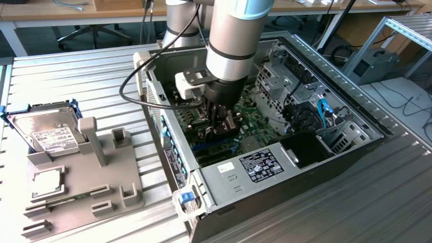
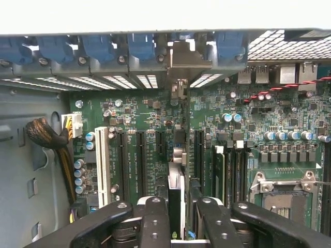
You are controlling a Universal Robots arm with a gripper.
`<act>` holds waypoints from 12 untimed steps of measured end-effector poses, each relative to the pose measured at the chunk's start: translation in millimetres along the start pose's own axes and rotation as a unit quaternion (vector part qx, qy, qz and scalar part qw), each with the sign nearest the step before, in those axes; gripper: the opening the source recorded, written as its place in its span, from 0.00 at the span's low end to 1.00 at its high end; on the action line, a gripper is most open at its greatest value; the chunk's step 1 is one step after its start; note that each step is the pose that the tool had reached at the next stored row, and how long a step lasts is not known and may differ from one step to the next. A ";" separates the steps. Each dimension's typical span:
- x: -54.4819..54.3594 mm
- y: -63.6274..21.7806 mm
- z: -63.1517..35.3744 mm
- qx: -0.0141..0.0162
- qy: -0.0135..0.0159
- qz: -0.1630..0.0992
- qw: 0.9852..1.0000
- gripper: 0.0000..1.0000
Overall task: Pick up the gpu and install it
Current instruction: 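Insert the gpu into the slot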
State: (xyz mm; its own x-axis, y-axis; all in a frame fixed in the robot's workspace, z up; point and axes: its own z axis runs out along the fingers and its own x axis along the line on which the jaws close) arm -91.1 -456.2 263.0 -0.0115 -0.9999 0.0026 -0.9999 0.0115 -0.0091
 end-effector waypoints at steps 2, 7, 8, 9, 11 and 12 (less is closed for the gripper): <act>-0.2 0.0 0.1 0.000 0.001 -0.002 1.000 0.26; -0.7 0.0 1.6 0.000 0.001 -0.002 1.000 0.26; -1.0 0.0 2.0 0.000 0.001 -0.002 1.000 0.26; -1.2 0.0 2.3 0.000 0.001 -0.002 1.000 0.26; -1.3 0.0 2.5 0.000 0.001 -0.002 1.000 0.26; -1.4 0.0 2.7 0.000 0.000 -0.002 1.000 0.26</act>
State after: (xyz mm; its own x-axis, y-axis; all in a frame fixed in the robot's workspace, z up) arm -91.0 -454.8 260.3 -0.0070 -1.0000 0.0036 -0.9999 0.0070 -0.0093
